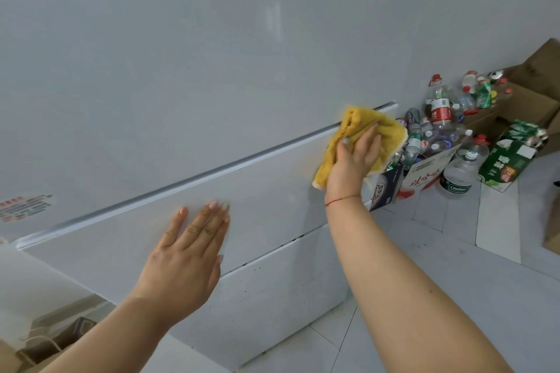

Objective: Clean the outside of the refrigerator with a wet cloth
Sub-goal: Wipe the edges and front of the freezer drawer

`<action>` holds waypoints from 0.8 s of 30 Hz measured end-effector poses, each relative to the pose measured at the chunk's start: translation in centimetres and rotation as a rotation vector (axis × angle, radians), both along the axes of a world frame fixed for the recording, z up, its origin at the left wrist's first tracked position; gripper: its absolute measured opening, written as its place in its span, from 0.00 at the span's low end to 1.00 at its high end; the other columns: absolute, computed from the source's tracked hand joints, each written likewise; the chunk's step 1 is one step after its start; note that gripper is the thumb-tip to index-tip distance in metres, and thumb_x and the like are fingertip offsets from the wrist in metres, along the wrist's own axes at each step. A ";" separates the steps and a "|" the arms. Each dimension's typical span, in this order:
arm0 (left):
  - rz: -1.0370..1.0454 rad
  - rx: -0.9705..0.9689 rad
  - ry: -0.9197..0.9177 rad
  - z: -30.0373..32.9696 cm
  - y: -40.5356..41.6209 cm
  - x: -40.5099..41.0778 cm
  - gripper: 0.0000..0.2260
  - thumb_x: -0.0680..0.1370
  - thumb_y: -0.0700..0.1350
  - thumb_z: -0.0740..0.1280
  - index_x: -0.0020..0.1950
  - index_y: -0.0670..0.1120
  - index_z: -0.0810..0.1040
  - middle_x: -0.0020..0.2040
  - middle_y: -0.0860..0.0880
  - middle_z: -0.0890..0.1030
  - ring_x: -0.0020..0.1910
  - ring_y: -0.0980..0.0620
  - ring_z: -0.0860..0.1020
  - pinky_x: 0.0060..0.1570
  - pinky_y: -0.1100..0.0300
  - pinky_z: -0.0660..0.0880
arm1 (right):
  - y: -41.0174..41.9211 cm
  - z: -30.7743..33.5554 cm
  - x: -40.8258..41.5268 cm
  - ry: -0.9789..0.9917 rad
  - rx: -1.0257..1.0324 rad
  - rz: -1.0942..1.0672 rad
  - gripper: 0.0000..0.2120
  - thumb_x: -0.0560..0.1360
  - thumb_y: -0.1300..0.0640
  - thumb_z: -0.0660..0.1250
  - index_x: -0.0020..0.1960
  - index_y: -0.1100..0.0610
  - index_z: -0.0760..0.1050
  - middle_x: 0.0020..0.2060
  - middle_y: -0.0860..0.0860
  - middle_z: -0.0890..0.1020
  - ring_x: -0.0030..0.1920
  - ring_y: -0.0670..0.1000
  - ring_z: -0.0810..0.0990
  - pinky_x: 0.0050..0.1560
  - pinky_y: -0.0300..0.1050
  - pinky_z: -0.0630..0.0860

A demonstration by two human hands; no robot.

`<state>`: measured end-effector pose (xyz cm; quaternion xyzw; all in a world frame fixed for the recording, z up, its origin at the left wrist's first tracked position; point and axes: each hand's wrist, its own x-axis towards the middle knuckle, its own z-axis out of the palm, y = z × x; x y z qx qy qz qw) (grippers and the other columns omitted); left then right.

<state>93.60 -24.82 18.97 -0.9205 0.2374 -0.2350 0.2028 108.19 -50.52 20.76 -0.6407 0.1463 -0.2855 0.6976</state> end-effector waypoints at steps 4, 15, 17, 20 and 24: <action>-0.009 -0.015 -0.004 0.2 0.2 -0.1 0.25 0.78 0.48 0.54 0.71 0.37 0.70 0.74 0.41 0.67 0.75 0.45 0.60 0.73 0.41 0.56 | 5.6 -1.5 -3.5 -0.057 -0.199 0.039 0.34 0.71 0.37 0.52 0.74 0.45 0.49 0.76 0.55 0.51 0.76 0.54 0.49 0.74 0.49 0.46; -0.080 -0.038 -0.002 0.4 0.5 0.1 0.24 0.77 0.47 0.55 0.69 0.36 0.73 0.72 0.40 0.68 0.74 0.44 0.62 0.75 0.43 0.53 | 11.9 -5.0 -9.2 -0.074 -0.490 0.224 0.29 0.77 0.44 0.51 0.72 0.30 0.41 0.73 0.41 0.46 0.75 0.49 0.43 0.71 0.39 0.45; -0.092 -0.040 0.003 0.6 0.7 0.1 0.24 0.77 0.46 0.55 0.69 0.36 0.73 0.73 0.40 0.68 0.74 0.44 0.62 0.74 0.44 0.54 | 10.1 -4.4 -7.8 -0.069 -0.486 0.135 0.28 0.76 0.46 0.52 0.75 0.40 0.49 0.74 0.51 0.52 0.74 0.52 0.48 0.72 0.45 0.49; -0.119 -0.049 0.002 0.9 0.7 -0.1 0.23 0.76 0.45 0.55 0.66 0.36 0.76 0.71 0.40 0.71 0.73 0.43 0.67 0.74 0.45 0.55 | 6.6 -2.4 -5.0 0.005 -0.356 -0.006 0.29 0.75 0.51 0.55 0.76 0.48 0.53 0.75 0.55 0.55 0.73 0.56 0.53 0.74 0.49 0.50; -0.195 -0.188 -0.014 1.7 1.3 -0.9 0.15 0.74 0.41 0.60 0.51 0.39 0.84 0.58 0.40 0.82 0.62 0.41 0.78 0.68 0.45 0.64 | 6.3 -1.2 -4.4 0.083 -0.223 -0.053 0.33 0.73 0.52 0.54 0.77 0.48 0.51 0.76 0.51 0.54 0.72 0.56 0.55 0.74 0.50 0.50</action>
